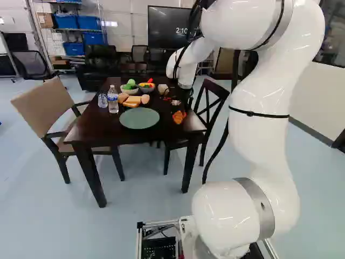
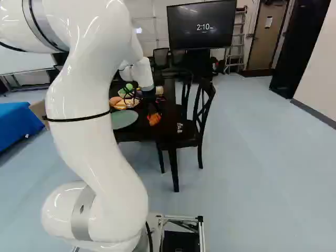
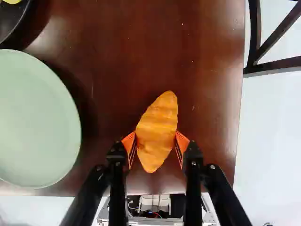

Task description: Move the croissant to the empty plate

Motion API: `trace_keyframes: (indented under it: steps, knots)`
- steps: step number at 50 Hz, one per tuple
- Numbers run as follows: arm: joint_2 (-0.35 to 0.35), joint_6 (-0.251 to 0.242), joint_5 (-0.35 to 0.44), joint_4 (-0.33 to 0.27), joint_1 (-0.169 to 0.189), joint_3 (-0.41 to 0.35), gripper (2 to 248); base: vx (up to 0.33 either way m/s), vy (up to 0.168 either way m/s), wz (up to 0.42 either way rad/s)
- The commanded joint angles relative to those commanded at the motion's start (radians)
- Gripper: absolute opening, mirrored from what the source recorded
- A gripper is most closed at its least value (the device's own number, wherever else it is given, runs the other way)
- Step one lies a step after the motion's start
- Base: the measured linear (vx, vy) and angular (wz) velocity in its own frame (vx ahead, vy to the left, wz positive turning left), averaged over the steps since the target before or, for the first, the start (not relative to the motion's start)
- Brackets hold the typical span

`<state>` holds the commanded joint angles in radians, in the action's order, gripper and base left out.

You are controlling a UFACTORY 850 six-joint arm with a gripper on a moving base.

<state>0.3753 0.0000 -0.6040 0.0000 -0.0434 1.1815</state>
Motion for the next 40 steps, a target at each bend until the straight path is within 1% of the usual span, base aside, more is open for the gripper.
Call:
trace_keyframes:
  steps: [11, 40]
  knots:
    - [-0.010, 0.000, 0.000, 0.000, 0.000, -0.003, 127, 0.000, 0.000, 0.000]
    - [-0.097, 0.000, 0.000, 0.000, 0.000, -0.022, 127, 0.000, 0.000, 0.000]
